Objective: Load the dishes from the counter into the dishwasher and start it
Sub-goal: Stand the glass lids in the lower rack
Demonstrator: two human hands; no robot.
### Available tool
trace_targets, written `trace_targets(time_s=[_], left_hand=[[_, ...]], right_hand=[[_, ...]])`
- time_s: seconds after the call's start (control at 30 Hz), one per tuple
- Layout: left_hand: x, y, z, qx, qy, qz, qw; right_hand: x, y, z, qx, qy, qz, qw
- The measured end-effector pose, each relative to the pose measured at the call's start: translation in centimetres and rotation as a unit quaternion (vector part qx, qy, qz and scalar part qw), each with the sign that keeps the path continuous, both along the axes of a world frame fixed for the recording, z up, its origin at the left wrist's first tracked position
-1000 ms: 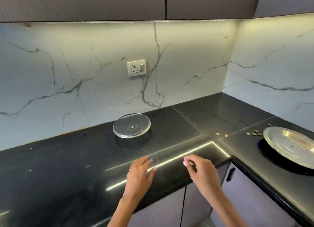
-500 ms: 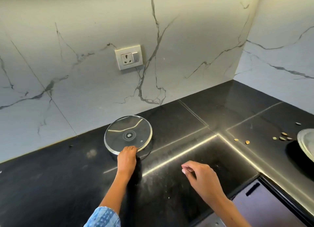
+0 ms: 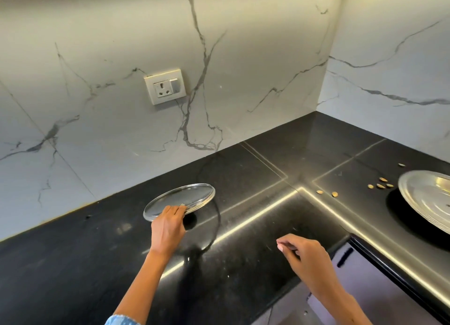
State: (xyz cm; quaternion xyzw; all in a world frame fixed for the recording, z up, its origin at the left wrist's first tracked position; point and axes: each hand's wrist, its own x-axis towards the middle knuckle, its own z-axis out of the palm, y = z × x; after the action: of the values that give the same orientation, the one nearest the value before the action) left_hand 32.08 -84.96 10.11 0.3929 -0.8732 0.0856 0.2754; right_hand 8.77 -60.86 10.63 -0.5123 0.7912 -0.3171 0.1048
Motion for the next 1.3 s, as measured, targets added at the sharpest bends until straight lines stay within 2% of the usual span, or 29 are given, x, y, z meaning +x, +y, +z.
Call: trace_targets(time_s=[0.1,0.27,0.47,0.6,0.7,0.77,0.8,0.83,0.9,0.97,1.07,1.13,1.2,1.3], left_hand=[[-0.9,5.0,1.5,-0.007,0.044,-0.045,0.998],[-3.4,15.1,4.1,0.013,0.106,-0.165,0.980],[-7.6,28.1,6.0,0.086,0.075,-0.358,0.927],[-11.3,38.0,5.0,0.124,0.022,-0.506,0.853],[-13.7,46.1,3.4,0.154,-0.012,-0.613,0.775],[-14.4,50.7,2.3,0.168,-0.043,-0.656,0.734],[-14.9,53.8,1.4,0.175,-0.059,-0.688,0.701],[-15.1,56.2,0.6,0.185,-0.076,-0.712,0.673],[-15.7,61.1,-1.0,0.203,-0.115,-0.756,0.612],[-16.3,67.2,-3.1,0.202,-0.159,-0.803,0.537],[-16.4,75.1,-6.1,0.196,-0.213,-0.845,0.450],[-16.5,79.6,-9.0,0.191,-0.226,-0.867,0.401],[-17.0,83.7,-12.5,0.182,-0.235,-0.879,0.373],[-18.2,88.8,-18.4,0.193,-0.238,-0.874,0.376]], right_hand=[[-0.4,3.6,-0.1,-0.036,-0.009,-0.025,0.999],[-0.8,13.0,0.5,-0.083,0.015,-0.138,0.987],[1.1,30.8,0.5,-0.086,0.053,-0.287,0.953],[5.5,44.2,-1.4,-0.070,0.027,-0.405,0.911],[10.2,53.4,-3.1,-0.051,0.009,-0.519,0.853],[13.6,57.6,-4.4,-0.045,0.031,-0.582,0.811],[15.9,60.0,-5.2,-0.037,0.048,-0.613,0.787],[17.6,61.4,-6.1,-0.025,0.058,-0.623,0.780],[20.4,63.1,-8.3,-0.003,0.059,-0.616,0.785],[22.2,65.1,-10.8,-0.004,0.037,-0.639,0.768],[24.1,68.5,-13.6,-0.055,0.019,-0.727,0.684],[25.6,71.4,-15.8,-0.033,0.018,-0.772,0.635],[26.7,74.1,-18.5,0.008,0.025,-0.797,0.603],[27.2,78.5,-22.0,0.053,0.034,-0.836,0.546]])
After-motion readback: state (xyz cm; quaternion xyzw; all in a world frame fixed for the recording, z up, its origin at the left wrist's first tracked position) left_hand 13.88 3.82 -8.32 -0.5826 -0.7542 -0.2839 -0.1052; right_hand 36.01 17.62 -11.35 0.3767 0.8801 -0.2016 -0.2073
